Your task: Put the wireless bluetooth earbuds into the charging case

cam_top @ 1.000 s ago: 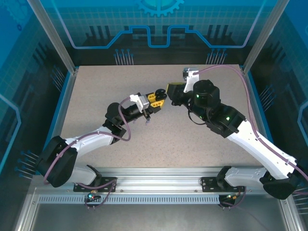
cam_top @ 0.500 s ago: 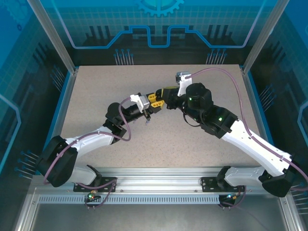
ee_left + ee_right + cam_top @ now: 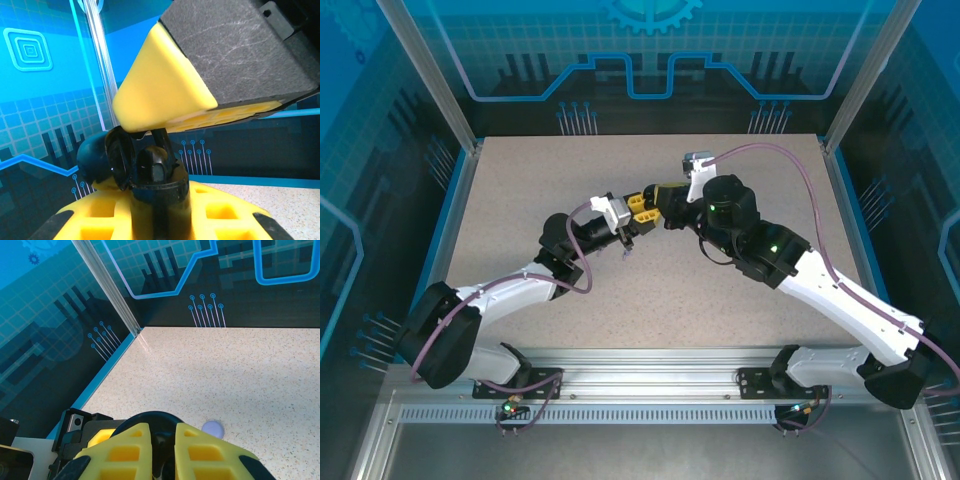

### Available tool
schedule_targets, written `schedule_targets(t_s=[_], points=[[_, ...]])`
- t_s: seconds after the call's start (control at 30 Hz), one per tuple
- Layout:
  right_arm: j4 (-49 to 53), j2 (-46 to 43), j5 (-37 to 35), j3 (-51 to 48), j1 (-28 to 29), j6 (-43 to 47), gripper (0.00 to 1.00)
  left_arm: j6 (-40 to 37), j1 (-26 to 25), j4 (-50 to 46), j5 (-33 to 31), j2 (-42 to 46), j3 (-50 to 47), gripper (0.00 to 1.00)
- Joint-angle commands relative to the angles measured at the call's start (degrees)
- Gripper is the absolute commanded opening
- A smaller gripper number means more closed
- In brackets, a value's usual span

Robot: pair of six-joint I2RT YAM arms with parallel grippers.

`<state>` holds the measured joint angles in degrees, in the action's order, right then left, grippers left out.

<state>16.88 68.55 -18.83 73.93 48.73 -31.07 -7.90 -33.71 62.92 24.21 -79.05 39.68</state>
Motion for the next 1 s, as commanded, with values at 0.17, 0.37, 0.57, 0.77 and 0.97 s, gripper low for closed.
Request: schedule_targets(t_s=[0.17, 0.37, 0.57, 0.77, 0.97], points=[[-0.48, 1.76, 2.44, -0.37, 1.81, 1.87, 0.11, -0.80, -0.89, 2.83, 0.23, -0.41, 2.24, 0.00], [2.01, 3.59, 1.18, 0.90, 3.91, 3.74, 0.12, -0.80, -1.07, 2.83, 0.29, -0.67, 2.50, 0.00], [1.66, 2.11, -2.26, 1.98, 3.75, 2.64, 0.40, -0.80, -1.13, 2.48, 0.18, -0.58, 2.42, 0.00], [0.67, -2.74, -4.36, 4.50, 2.83, 2.68, 0.57, -0.58, -1.16, 2.45, 0.17, -0.63, 1.97, 0.00], [4.47, -4.16, -4.51, 8.46, 0.60, 2.44, 0.63, -0.70, -1.18, 2.21, 0.22, -0.24, 1.15, 0.00]])
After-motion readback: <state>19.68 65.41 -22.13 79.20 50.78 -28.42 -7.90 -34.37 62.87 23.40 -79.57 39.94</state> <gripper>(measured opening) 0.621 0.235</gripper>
